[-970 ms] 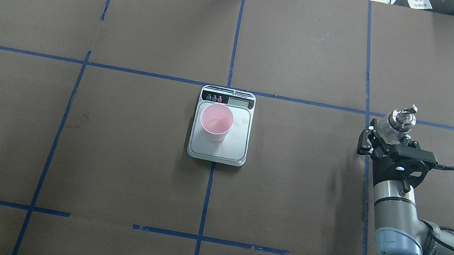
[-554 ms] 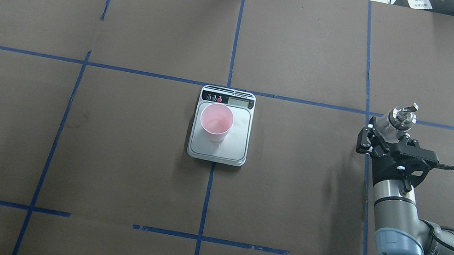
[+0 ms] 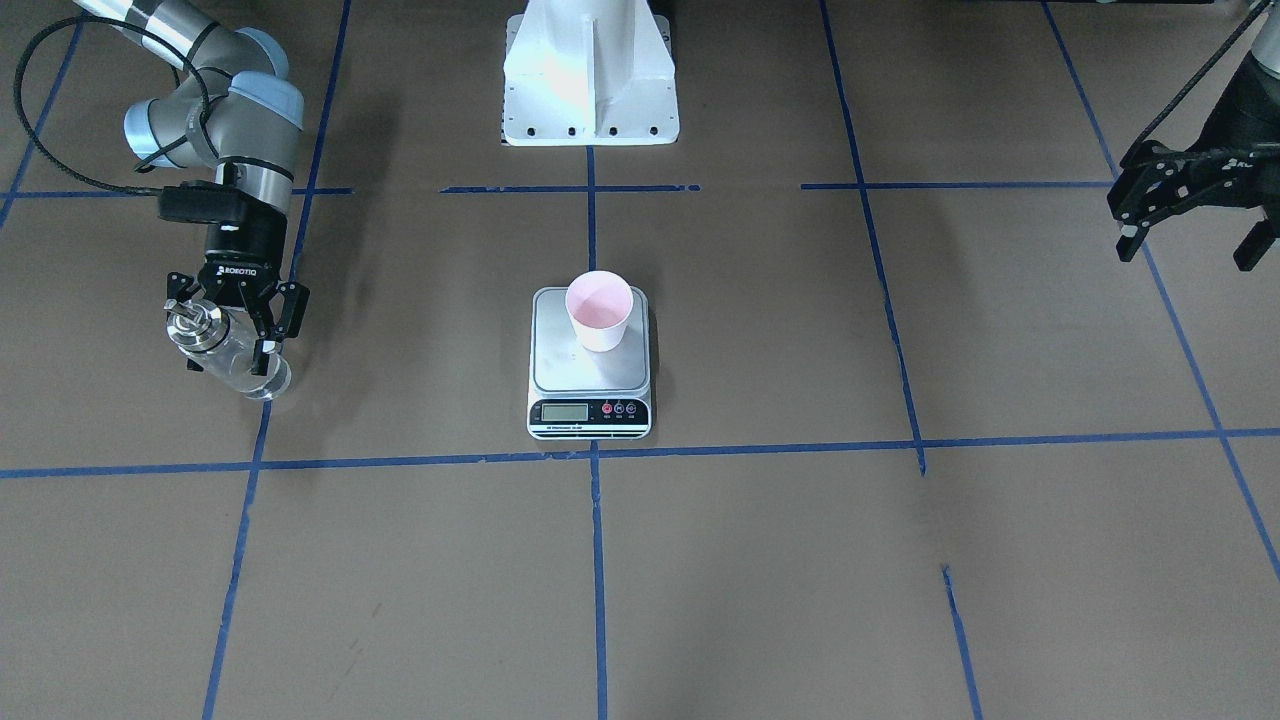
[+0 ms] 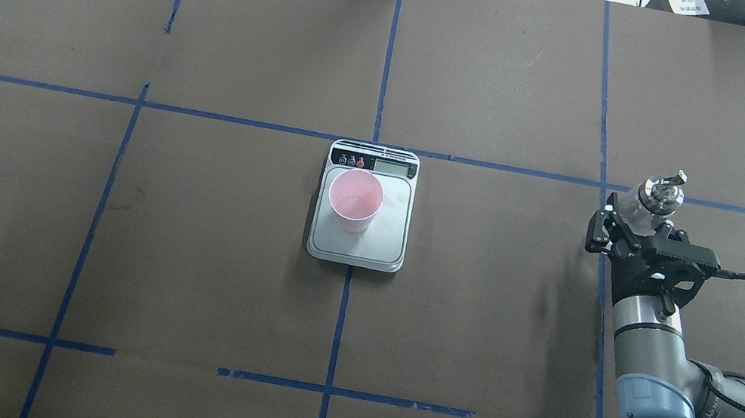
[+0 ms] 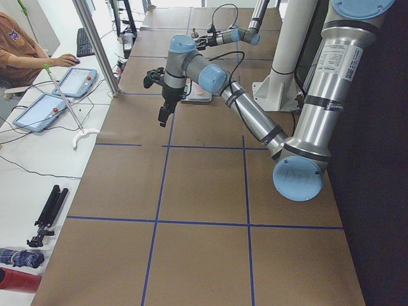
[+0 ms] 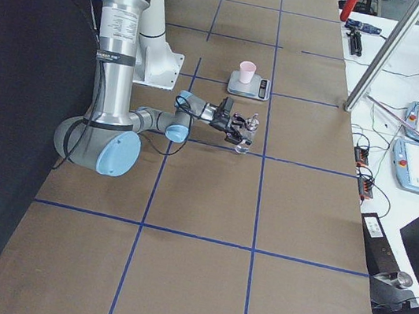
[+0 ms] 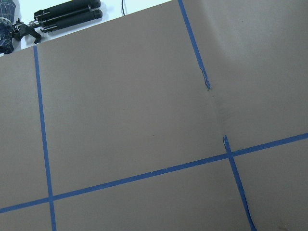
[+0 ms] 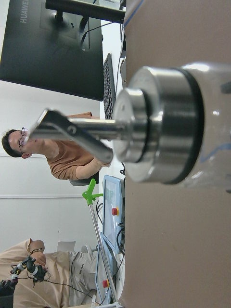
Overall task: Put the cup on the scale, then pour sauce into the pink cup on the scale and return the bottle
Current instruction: 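Lower the bottle with the right gripper onto the table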
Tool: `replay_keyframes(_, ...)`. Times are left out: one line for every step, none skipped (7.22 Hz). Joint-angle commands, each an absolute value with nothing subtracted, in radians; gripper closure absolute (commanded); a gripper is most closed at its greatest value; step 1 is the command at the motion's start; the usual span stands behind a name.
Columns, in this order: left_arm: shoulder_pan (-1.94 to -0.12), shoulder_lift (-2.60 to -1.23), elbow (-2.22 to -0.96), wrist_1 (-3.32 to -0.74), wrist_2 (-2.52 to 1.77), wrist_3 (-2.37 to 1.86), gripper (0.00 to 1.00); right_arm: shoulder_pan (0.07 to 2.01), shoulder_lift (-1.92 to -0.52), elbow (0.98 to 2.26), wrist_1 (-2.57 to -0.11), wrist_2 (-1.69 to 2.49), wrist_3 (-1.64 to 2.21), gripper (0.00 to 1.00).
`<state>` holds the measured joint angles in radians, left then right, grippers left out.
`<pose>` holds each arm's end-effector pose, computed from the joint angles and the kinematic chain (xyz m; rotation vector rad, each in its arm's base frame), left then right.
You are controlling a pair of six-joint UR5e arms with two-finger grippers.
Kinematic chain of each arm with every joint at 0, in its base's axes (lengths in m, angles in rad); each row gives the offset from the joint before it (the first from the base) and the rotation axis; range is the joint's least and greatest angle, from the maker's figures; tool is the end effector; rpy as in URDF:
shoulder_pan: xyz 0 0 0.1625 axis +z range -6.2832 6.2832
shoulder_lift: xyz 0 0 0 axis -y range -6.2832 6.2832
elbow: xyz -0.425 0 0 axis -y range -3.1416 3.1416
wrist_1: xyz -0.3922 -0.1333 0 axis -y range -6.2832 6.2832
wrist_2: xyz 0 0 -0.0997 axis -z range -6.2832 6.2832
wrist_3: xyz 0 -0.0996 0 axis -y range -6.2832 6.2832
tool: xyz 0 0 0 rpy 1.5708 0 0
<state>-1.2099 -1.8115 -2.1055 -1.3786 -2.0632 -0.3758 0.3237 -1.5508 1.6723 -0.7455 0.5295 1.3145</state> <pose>0.1005 -0.5104 0.3191 0.3607 0.6518 0.1293 -0.4013 -0.3659 0.4884 1.1681 -0.5487 0.5493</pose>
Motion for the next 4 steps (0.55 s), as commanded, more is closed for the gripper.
replay_keyframes(-1.210,-1.816,-2.102,-1.378,-2.063,-0.376,0.00,0.324,-1.551,1.671,-0.746,0.529,1.315,0.46)
replay_keyframes(-1.209,-1.818,-2.100,-1.378,-2.063,-0.376,0.00,0.324,-1.551,1.672,-0.747,0.529,1.315,0.43)
replay_keyframes(-1.209,-1.818,-2.100,-1.378,-2.063,-0.376,0.00,0.322,-1.551,1.672,-0.747,0.529,1.315,0.40)
replay_keyframes(-1.209,-1.818,-2.100,-1.378,-2.063,-0.376,0.00,0.321,-1.551,1.672,-0.747,0.529,1.315,0.37)
